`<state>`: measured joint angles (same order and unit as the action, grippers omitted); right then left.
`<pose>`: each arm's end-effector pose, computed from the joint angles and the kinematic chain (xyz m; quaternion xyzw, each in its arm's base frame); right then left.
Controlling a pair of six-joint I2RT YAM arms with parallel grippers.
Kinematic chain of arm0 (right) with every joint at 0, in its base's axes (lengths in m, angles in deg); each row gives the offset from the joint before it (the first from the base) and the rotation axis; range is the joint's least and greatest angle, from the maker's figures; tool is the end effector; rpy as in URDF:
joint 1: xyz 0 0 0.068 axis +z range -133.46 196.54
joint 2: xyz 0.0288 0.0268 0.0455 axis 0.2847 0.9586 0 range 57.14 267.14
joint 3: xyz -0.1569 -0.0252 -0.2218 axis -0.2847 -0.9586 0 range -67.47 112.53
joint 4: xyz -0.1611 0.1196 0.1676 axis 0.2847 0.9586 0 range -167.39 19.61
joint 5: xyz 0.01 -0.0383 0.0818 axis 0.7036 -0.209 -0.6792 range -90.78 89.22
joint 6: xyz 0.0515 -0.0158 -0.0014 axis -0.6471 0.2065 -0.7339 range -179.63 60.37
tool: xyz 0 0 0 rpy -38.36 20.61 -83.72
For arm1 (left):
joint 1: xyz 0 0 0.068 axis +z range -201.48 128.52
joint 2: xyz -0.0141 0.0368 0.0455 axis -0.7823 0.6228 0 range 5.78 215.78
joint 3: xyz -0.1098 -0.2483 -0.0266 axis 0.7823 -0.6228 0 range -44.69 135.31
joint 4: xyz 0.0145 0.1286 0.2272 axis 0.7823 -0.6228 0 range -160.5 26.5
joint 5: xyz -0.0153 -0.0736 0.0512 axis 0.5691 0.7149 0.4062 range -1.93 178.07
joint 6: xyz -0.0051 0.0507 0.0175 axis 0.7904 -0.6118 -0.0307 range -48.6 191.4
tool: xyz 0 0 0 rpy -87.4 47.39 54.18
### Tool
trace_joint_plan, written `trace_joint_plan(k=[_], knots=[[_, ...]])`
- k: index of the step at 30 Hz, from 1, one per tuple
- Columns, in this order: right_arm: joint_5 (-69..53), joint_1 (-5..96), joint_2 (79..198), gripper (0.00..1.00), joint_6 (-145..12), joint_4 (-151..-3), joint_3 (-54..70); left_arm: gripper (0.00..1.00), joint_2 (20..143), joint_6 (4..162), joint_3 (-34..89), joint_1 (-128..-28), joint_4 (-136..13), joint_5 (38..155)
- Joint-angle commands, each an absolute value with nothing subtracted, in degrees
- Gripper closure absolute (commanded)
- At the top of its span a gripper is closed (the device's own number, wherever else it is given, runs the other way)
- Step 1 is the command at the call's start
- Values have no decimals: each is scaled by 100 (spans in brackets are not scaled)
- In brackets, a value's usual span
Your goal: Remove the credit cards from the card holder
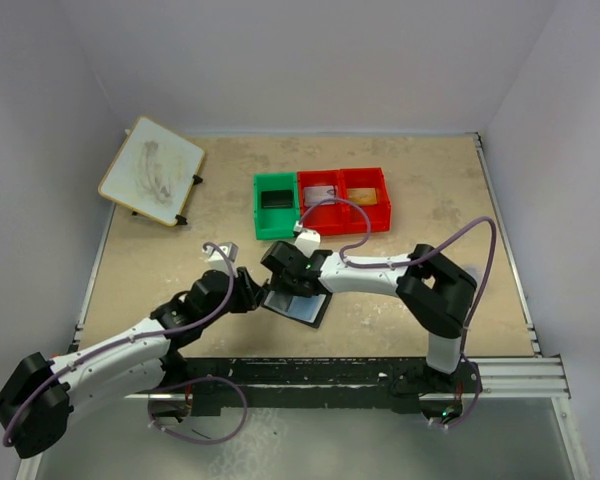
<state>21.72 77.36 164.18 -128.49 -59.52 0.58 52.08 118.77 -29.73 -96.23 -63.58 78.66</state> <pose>0.1991 0.3285 0.1690 0.1214 0.9338 0.1736 0.2882 0.1258 -0.1164 0.1713 -0.0600 0.8681 -0.3014 0.3899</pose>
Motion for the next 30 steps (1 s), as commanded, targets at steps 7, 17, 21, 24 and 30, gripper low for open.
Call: trace_joint_plan(k=[7,17,21,24,30], knots=[[1467,7632,16204,43,-12945,-6786,-753,65,5897,11863,-3001,-9623,-5111,8751],[1245,7511,16071,44,-12990,-7136,-1078,63,6409,11914,-3035,-9630,-4823,8786],[1231,7503,16084,44,-12985,-7142,-1077,62,6408,11965,-3100,-9630,-4781,8652],[1231,7497,16085,44,-12981,-7154,-1078,62,6448,11973,-2999,-9630,-4912,8582],[1232,7491,16057,44,-13011,-7158,-1128,54,5742,11876,-2929,-9634,-5437,8053]])
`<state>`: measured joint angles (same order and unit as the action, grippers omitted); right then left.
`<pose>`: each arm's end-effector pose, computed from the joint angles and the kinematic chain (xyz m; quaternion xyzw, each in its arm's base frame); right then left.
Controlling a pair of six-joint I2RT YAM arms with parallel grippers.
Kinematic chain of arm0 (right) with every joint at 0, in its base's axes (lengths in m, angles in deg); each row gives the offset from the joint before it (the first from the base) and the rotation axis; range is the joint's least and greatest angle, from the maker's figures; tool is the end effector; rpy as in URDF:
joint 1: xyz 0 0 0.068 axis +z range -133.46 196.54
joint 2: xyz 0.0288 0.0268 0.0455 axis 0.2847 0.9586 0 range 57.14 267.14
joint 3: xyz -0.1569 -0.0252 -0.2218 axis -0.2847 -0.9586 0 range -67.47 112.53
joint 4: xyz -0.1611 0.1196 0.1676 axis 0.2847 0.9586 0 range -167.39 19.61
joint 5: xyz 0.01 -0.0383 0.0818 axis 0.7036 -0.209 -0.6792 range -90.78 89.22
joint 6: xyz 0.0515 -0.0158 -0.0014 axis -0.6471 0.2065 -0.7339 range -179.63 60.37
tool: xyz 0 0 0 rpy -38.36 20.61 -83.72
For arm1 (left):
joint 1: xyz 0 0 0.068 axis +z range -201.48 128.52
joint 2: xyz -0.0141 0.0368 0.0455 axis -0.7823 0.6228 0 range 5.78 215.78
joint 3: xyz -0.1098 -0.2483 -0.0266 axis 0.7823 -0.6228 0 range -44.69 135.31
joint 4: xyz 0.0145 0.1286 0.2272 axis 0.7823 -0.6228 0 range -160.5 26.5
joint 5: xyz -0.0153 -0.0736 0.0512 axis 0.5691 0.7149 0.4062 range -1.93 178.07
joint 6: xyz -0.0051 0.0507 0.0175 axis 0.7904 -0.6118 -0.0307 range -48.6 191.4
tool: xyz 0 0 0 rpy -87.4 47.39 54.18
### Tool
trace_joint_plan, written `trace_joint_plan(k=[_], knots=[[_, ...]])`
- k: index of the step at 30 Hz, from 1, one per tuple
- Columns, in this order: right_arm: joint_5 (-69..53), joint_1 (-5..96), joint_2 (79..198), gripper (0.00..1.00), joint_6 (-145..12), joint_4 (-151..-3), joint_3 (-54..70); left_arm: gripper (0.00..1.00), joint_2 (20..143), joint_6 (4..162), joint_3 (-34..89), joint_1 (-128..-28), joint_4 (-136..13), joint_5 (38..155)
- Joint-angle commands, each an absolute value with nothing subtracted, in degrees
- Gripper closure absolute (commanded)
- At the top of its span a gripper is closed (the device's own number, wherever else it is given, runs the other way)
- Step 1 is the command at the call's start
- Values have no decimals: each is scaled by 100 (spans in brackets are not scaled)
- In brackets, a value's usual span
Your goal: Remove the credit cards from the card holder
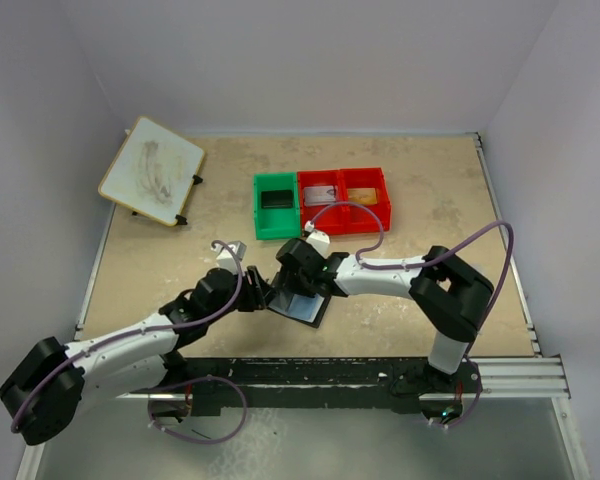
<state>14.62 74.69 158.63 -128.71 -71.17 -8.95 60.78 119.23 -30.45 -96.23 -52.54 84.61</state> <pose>0.1998 0.3037 0.1672 0.1350 0.9201 0.2537 0.2661 0.1354 -0.1311 0.1609 -0.0384 0.8641 -0.3442 0.3653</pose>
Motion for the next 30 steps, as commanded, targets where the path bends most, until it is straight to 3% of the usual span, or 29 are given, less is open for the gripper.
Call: trace_joint_plan(k=[1,11,23,30], knots=[[1231,7492,16056,44,-13007,-7167,-1130,54,5742,11863,-2901,-9638,-5489,8056],[1231,7495,16050,44,-12999,-7166,-1118,56,6658,12087,-3081,-9643,-4579,8789],[1214,7483,16067,44,-13012,-7180,-1122,59,6345,12034,-3054,-9656,-4766,8737],[1184,7488,15953,43,-12997,-7283,-1156,62,7017,12289,-3199,-9656,-3754,9296]])
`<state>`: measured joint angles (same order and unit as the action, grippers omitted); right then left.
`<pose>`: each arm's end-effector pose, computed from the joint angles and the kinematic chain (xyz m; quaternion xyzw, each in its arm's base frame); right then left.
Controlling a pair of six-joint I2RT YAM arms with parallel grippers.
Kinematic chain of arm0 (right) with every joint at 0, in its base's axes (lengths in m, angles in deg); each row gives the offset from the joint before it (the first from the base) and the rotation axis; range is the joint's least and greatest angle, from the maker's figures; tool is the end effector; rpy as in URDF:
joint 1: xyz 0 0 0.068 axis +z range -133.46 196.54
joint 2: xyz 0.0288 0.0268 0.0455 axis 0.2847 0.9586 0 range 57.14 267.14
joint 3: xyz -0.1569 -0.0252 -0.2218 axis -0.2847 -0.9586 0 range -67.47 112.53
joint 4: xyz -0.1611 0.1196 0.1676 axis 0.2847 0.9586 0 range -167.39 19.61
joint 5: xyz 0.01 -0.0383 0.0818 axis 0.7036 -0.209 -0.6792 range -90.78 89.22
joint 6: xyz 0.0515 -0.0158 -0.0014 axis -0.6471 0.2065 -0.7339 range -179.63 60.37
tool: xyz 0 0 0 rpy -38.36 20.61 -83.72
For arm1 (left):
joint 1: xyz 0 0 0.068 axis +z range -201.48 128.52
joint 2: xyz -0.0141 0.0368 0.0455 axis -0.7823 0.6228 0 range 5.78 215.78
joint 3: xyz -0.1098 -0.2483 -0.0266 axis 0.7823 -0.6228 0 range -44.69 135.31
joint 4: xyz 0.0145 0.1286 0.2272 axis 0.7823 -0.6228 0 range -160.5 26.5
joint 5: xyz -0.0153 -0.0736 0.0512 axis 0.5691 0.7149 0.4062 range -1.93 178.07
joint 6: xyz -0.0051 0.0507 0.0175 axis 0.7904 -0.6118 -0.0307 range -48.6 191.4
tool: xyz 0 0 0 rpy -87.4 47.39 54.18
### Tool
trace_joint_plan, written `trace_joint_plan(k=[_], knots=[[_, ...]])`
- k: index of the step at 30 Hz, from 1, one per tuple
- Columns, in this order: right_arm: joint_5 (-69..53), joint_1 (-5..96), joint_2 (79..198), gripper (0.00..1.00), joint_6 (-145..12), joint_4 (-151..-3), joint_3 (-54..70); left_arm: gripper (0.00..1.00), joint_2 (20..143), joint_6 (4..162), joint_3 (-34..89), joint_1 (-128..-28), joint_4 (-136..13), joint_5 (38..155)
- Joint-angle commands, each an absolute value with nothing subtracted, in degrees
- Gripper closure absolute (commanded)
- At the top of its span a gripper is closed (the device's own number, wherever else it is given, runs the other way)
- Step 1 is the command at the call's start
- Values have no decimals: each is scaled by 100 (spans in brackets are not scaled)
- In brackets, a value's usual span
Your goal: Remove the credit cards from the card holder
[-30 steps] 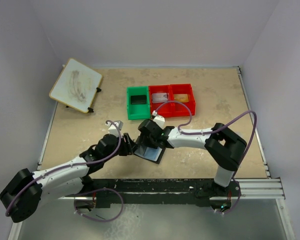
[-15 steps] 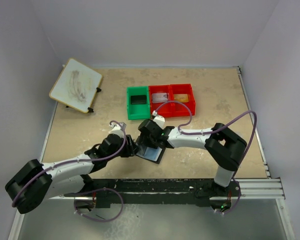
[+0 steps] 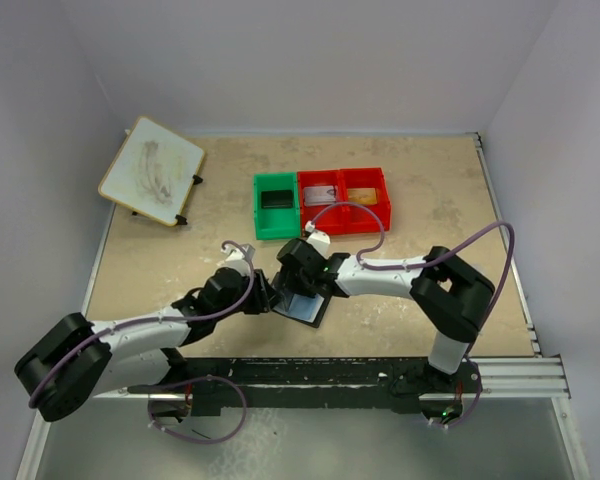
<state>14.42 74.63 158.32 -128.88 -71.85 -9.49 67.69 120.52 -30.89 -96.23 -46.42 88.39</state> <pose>0.1994 0.3025 0.1671 0.1366 0.9187 0.2581 0.2659 0.1405 -0.1394 0.1476 -0.0318 0.8699 -0.3612 0.3343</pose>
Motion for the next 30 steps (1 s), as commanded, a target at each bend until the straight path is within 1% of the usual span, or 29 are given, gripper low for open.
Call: trace_joint_plan(k=[1,6,12,18,25,30], knots=[[1179,7487,15924,42,-12991,-7296,-1157,62,7042,12336,-3211,-9661,-3630,9313],[1165,7484,15717,39,-12989,-7441,-1316,66,7105,12238,-3007,-9665,-3706,9275],[1283,7428,15219,26,-12974,-7392,-1430,66,7196,12120,-2827,-9682,-3777,9377],[1498,7263,14866,19,-13122,-7001,-1535,66,7395,12131,-2718,-9738,-3550,9571],[1880,7070,14452,17,-13250,-6409,-1638,65,7879,12080,-2420,-9913,-3367,9804],[2038,6583,13580,17,-13187,-6240,-2092,64,8031,12027,-2203,-10258,-3360,9798]])
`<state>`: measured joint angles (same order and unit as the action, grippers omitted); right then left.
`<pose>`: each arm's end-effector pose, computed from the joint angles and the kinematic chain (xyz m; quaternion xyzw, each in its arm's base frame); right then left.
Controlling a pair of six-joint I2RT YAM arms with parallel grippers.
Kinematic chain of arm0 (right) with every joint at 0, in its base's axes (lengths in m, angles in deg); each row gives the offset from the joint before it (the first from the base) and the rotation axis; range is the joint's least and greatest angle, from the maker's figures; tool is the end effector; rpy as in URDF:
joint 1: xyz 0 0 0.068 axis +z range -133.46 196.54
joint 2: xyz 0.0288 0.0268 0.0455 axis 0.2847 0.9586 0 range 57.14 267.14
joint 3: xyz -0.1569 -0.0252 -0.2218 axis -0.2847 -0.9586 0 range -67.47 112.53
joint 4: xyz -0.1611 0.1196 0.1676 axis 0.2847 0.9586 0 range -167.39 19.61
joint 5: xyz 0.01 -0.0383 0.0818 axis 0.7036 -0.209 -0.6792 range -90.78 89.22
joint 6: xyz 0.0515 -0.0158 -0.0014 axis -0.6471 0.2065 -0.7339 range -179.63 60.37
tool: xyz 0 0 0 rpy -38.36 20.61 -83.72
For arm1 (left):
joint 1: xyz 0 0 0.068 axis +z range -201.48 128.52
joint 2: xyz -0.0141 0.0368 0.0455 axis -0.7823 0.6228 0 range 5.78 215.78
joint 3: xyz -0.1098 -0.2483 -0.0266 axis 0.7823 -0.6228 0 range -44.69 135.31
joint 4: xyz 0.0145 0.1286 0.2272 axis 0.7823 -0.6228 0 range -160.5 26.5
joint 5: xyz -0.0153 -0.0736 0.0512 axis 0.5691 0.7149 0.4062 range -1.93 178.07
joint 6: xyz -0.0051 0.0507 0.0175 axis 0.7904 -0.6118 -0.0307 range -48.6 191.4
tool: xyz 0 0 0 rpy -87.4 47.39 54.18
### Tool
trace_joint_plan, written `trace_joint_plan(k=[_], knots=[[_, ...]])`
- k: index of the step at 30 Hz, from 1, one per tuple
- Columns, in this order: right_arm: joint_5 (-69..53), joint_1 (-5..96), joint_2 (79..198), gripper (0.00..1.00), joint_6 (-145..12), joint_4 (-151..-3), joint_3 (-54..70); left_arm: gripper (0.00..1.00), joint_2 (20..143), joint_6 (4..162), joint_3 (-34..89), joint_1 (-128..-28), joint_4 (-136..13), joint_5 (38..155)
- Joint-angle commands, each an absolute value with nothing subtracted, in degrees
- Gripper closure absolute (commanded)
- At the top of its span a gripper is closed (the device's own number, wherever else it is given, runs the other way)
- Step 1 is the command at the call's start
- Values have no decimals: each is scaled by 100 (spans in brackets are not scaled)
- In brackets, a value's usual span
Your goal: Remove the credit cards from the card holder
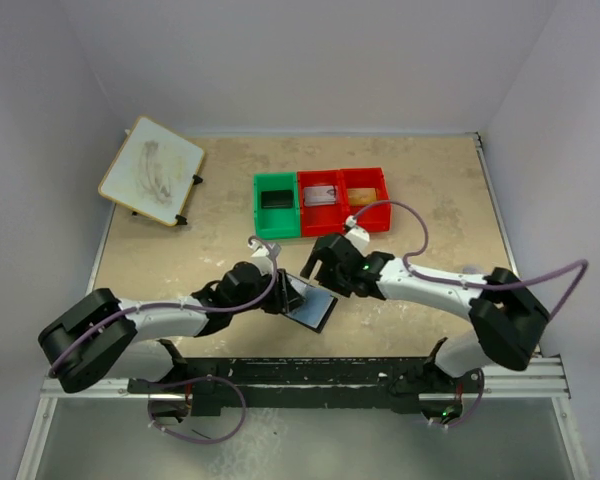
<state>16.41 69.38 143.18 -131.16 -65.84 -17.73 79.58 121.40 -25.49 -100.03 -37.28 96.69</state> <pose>0.1939 0.2384 0.2002 0.2029 0.9016 0.2493 0.2893 0.1506 -0.1784 0.1502 0.0276 0.8569 -0.4291 0.2843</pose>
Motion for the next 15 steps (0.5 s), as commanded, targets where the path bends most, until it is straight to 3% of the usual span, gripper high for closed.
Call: trace_joint_plan(k=[1,9,15], knots=[[2034,6498,13373,17,-13130,-6315,-2227,63,8084,11989,-2131,-10355,-3381,9792],[1603,6418,12050,22,-12663,-7465,-3077,61,7905,11750,-1890,-10700,-4058,9360],[712,6414,12023,37,-12410,-8853,-3579,61,6671,11490,-1754,-10693,-5631,7667]])
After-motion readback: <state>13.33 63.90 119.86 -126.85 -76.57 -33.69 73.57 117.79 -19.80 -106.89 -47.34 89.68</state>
